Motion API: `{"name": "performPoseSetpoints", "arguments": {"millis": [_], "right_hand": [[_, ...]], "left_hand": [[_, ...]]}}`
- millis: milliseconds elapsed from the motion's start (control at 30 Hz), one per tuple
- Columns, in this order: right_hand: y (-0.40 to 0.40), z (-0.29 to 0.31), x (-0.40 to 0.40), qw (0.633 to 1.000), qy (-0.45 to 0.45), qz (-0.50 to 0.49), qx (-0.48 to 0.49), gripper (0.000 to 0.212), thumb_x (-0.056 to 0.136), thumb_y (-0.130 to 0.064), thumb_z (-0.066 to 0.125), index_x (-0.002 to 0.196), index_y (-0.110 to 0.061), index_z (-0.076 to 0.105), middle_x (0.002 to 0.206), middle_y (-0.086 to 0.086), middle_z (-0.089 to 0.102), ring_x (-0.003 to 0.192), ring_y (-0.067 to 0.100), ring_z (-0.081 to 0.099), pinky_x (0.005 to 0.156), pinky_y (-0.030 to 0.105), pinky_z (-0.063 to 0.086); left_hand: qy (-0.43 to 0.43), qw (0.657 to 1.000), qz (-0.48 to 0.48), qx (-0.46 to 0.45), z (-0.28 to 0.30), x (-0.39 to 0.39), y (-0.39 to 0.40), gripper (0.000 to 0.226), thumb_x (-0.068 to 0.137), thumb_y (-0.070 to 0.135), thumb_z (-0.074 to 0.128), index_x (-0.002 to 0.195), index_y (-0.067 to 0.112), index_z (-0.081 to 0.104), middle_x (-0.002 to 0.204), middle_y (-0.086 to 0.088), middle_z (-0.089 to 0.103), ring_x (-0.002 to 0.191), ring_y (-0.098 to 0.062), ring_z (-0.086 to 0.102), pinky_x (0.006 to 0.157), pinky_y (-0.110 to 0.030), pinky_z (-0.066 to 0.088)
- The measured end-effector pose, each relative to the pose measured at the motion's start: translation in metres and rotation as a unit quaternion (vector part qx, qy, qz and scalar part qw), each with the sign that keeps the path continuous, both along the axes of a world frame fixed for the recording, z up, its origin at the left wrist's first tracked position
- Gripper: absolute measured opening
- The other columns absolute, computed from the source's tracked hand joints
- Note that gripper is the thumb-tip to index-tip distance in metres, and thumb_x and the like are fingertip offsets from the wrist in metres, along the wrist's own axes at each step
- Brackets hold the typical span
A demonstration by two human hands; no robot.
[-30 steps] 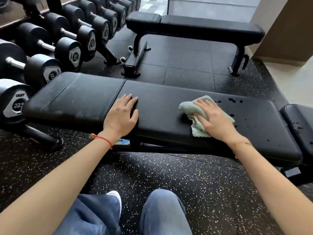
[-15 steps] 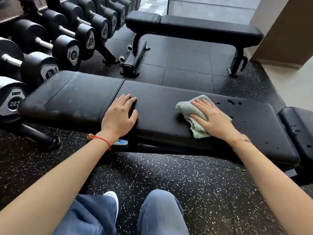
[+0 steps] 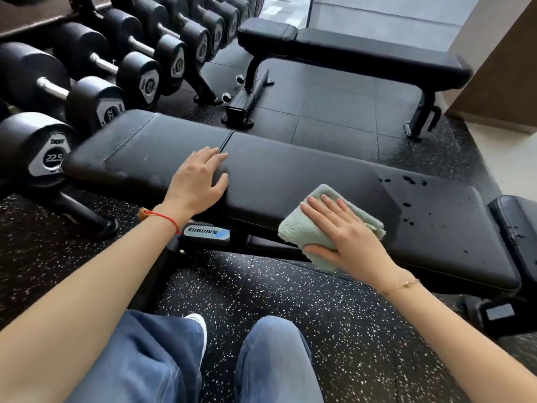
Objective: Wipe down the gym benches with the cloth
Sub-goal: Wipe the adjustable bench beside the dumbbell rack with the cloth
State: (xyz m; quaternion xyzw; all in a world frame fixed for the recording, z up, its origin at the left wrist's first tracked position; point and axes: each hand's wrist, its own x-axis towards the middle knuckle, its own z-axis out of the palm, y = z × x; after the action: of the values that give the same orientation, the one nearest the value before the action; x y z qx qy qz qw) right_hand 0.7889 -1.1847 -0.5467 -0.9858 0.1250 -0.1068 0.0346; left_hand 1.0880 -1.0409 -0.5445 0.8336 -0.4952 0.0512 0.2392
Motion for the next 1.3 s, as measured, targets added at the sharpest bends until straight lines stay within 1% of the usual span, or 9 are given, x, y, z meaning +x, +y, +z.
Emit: {"name": "performPoseSetpoints", "arguments": {"millis": [233,300,400,533,800,933,1033,1167,1300], "right_hand": [[0.056,-0.005,0.144,0.997,0.035,0.049,-0.037,0.079,0.092,-0.058,0.051,0.154,-0.018,0.024,0.161,0.002,0.022,0.15,0.027,0.017,0.123,0.041,0.006],[0.06,-0.004,0.146,0.997,0.034,0.052,-0.049,0.078,0.093,-0.057,0.05,0.154,-0.019,0.022,0.161,0.001,0.021,0.15,0.025,0.016,0.123,0.041,0.006],[0.044,-0.006,0.092,0.996,-0.003,0.072,-0.058,0.074,0.093,-0.053,0.055,0.153,-0.019,0.028,0.159,0.001,0.028,0.148,0.023,0.022,0.122,0.042,0.017],[0.017,-0.008,0.027,0.998,-0.038,0.01,-0.043,0.076,0.089,-0.056,0.059,0.151,-0.019,0.034,0.157,0.001,0.033,0.147,0.021,0.027,0.119,0.044,0.027],[0.074,-0.003,0.162,0.998,0.031,0.038,-0.036,0.079,0.091,-0.055,0.054,0.154,-0.018,0.024,0.161,0.004,0.022,0.15,0.026,0.017,0.124,0.039,0.007],[0.059,-0.007,0.108,0.998,0.009,0.041,-0.056,0.076,0.091,-0.053,0.057,0.153,-0.02,0.028,0.159,0.001,0.028,0.148,0.023,0.023,0.122,0.039,0.017],[0.03,-0.006,0.037,0.998,-0.027,-0.015,-0.048,0.076,0.087,-0.057,0.058,0.15,-0.019,0.037,0.155,0.001,0.036,0.146,0.019,0.03,0.12,0.041,0.025],[-0.01,-0.002,-0.04,0.992,-0.022,-0.117,0.042,0.075,0.087,-0.063,0.049,0.15,-0.025,0.035,0.157,-0.005,0.032,0.148,0.012,0.023,0.122,0.038,0.019],[-0.037,0.009,0.004,0.971,-0.04,-0.208,0.111,0.061,0.095,-0.051,0.046,0.148,-0.022,0.039,0.157,0.002,0.033,0.149,0.021,0.02,0.123,0.04,0.013]], "left_hand": [[0.03,0.996,0.085,0.016,-0.012,0.039,0.032,0.047,0.099,0.025,0.045,0.144,0.011,0.044,0.153,-0.011,0.038,0.144,-0.024,0.029,0.122,-0.039,0.014],[0.023,0.996,0.085,0.015,-0.015,0.041,0.033,0.047,0.1,0.025,0.044,0.144,0.01,0.044,0.153,-0.011,0.038,0.145,-0.024,0.028,0.122,-0.04,0.014],[0.021,0.997,0.078,0.015,-0.016,0.043,0.033,0.047,0.1,0.026,0.045,0.144,0.01,0.044,0.153,-0.011,0.038,0.145,-0.025,0.028,0.122,-0.04,0.013],[0.0,0.997,0.081,0.018,-0.021,0.045,0.032,0.048,0.1,0.025,0.045,0.145,0.008,0.043,0.153,-0.013,0.038,0.144,-0.027,0.029,0.121,-0.041,0.013],[0.007,0.996,0.089,0.015,-0.02,0.042,0.03,0.048,0.099,0.026,0.043,0.144,0.008,0.043,0.153,-0.011,0.038,0.145,-0.025,0.028,0.121,-0.042,0.014],[0.049,0.993,0.108,-0.01,-0.014,0.035,0.025,0.046,0.098,0.022,0.044,0.141,0.009,0.047,0.152,-0.009,0.04,0.145,-0.023,0.028,0.121,-0.042,0.01],[0.023,0.996,0.081,-0.025,-0.01,0.019,0.014,0.041,0.096,0.019,0.045,0.136,0.009,0.052,0.146,-0.009,0.047,0.14,-0.022,0.036,0.121,-0.042,0.012],[-0.003,1.0,-0.004,-0.006,-0.009,-0.016,-0.004,0.044,0.095,0.02,0.048,0.138,0.011,0.05,0.147,-0.009,0.045,0.141,-0.024,0.035,0.121,-0.039,0.014],[-0.022,0.998,-0.06,0.01,-0.011,-0.047,-0.023,0.048,0.096,0.024,0.048,0.142,0.013,0.045,0.151,-0.008,0.041,0.145,-0.022,0.029,0.122,-0.038,0.011]]}}
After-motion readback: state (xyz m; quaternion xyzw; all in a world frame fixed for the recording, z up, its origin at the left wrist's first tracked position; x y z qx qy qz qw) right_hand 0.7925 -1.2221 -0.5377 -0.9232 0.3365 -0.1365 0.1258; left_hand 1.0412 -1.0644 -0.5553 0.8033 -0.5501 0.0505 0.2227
